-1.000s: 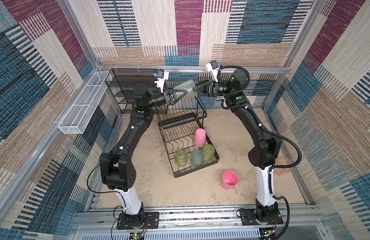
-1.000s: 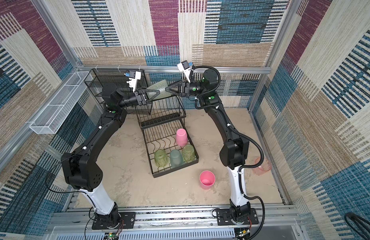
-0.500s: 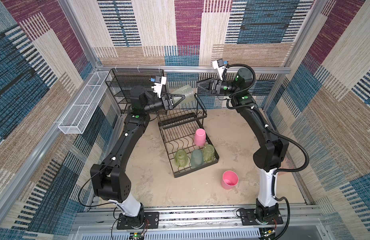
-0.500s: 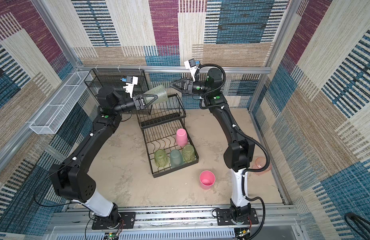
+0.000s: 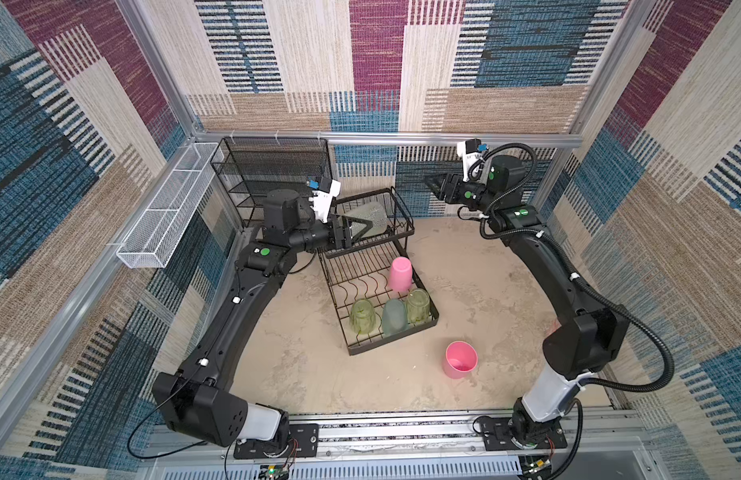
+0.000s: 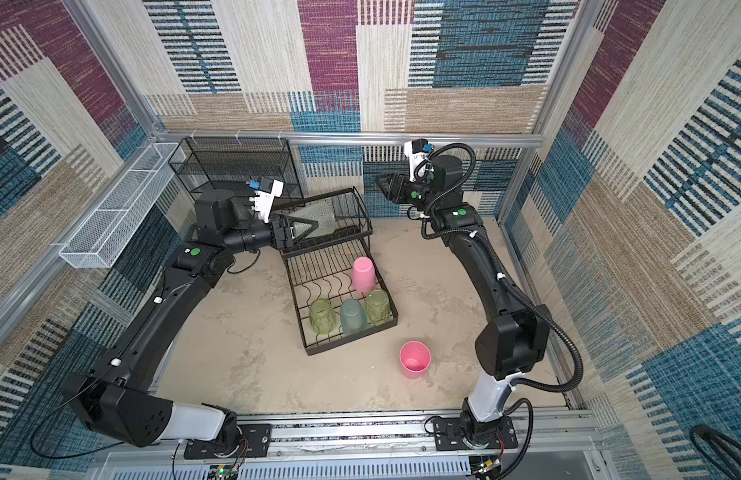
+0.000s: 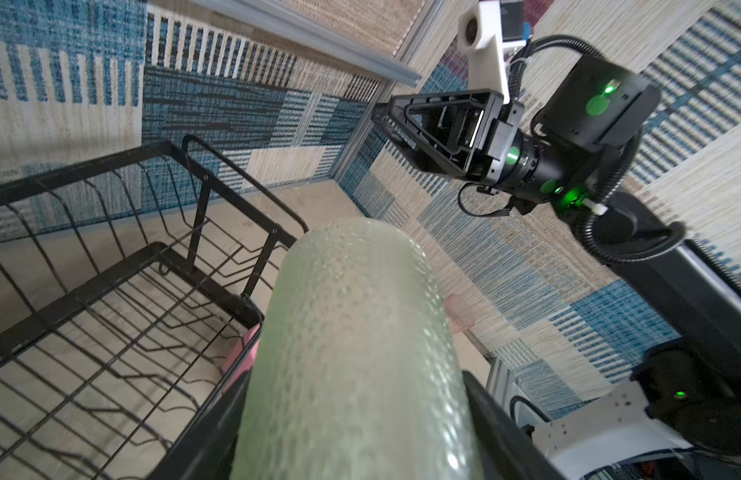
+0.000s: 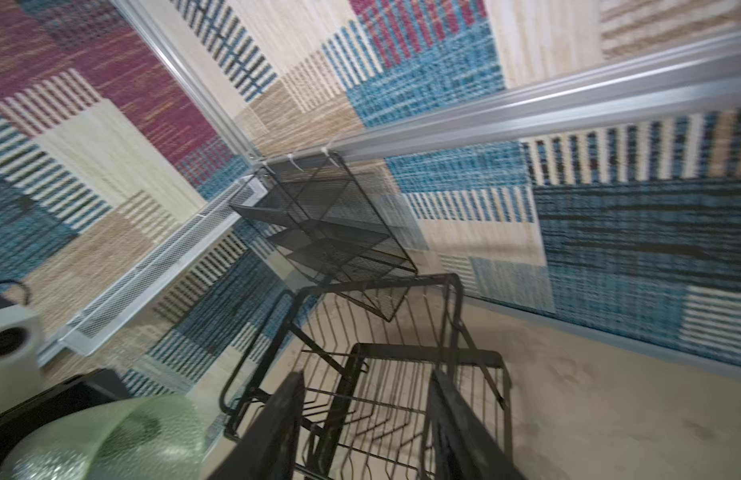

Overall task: Load the cups into the dish rack
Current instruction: 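Carry the light green cup with the left gripper down over the lower rack tier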

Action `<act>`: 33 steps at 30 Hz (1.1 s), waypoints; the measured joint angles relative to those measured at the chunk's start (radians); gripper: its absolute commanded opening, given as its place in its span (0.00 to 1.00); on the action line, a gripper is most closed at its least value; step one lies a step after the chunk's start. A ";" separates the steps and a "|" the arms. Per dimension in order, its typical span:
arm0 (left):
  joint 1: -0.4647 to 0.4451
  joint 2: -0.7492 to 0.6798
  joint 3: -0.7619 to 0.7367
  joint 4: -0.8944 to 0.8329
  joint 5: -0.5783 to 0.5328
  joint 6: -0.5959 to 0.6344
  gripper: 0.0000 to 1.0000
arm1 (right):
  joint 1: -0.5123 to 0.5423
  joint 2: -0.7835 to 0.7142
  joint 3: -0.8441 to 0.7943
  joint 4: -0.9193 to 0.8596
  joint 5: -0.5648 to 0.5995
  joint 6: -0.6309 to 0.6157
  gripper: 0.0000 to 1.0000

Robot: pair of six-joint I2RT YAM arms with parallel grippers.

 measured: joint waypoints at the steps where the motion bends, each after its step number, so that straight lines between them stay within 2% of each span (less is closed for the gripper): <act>1: -0.018 -0.007 -0.002 -0.035 -0.029 0.023 0.57 | -0.001 -0.022 -0.029 -0.010 0.039 -0.010 0.52; 7: -0.124 -0.028 -0.003 -0.214 -0.194 0.132 0.57 | -0.008 -0.182 -0.242 -0.019 0.270 -0.040 0.53; 13: -0.214 -0.011 0.008 -0.355 -0.360 0.183 0.57 | -0.011 -0.292 -0.393 -0.018 0.385 -0.053 0.53; 24: -0.385 0.113 0.029 -0.496 -0.633 0.243 0.56 | -0.039 -0.345 -0.507 -0.018 0.419 -0.060 0.53; 33: -0.407 0.220 0.090 -0.537 -0.778 0.282 0.56 | -0.050 -0.368 -0.544 -0.008 0.409 -0.061 0.53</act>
